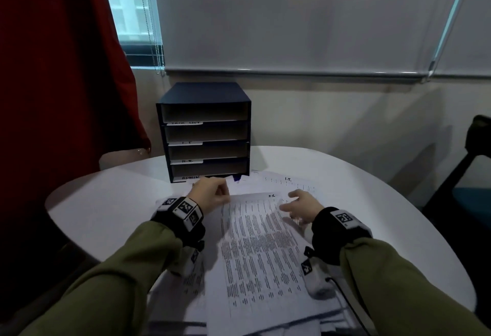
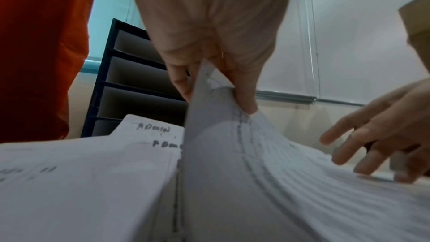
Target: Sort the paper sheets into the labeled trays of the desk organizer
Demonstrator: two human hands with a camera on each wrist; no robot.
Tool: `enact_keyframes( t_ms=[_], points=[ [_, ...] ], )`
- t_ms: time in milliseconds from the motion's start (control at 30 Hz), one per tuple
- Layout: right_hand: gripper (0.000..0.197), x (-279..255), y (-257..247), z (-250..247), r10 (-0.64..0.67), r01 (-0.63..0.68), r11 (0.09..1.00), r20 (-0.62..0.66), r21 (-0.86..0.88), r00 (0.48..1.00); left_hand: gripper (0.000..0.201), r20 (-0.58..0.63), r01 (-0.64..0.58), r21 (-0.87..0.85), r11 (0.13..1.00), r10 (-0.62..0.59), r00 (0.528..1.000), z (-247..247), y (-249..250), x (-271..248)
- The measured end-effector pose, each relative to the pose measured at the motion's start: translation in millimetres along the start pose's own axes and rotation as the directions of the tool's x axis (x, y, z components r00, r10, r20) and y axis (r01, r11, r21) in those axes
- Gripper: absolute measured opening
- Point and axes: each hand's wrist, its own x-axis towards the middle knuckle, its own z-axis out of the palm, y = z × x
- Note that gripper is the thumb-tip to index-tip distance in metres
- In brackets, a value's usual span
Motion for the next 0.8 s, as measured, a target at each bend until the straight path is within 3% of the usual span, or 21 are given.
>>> enact_keyframes(
  t_ms=[100, 200, 300, 400, 500, 667, 800],
  points=[
    [0.046, 4.5, 3.1, -0.2, 0.068, -0.071, 0.993, 0.037, 0.098, 0.997, 0.017, 0.09, -0.038, -0.113, 0.993, 0.049, 0.995, -0.1, 1.3, -3.3],
    [0.014, 1.4, 6.8, -4.4, 0.08, -0.077, 0.994, 0.035, -0.072, 0.996, 0.021, 0.167, -0.003, -0.227, 0.974, 0.042, 0.985, 2.8, 0.6, -3.3],
    [0.012, -1.6, 15.5, -6.9, 0.116, -0.104, 0.987, 0.096, -0.122, 0.989, 0.019, 0.222, 0.012, -0.083, 0.996, 0.006, 0.975, 9.9, -4.5, 2.0],
    [0.01, -0.5, 21.9, -5.0, 0.095, -0.072, 0.979, 0.119, -0.19, 0.988, 0.022, 0.147, 0.156, 0.199, 0.968, -0.187, 0.971, 11.9, -23.0, 10.6],
    [0.014, 1.8, 26.8, -3.8, 0.066, -0.04, 0.98, 0.132, -0.193, 0.989, 0.039, 0.143, 0.242, 0.31, 0.919, -0.297, 0.944, 10.3, -41.4, 12.0],
    [0.02, -3.9, 23.3, -10.9, 0.104, -0.068, 0.978, 0.182, -0.197, 0.978, 0.032, 0.079, 0.297, 0.195, 0.935, -0.316, 0.945, 2.2, -62.0, 6.1],
    [0.025, -0.6, 11.1, -21.2, 0.093, -0.076, 0.99, 0.144, -0.119, 0.985, 0.028, -0.131, 0.356, -0.08, 0.931, -0.364, 0.922, -13.7, -52.6, -2.5]
  ],
)
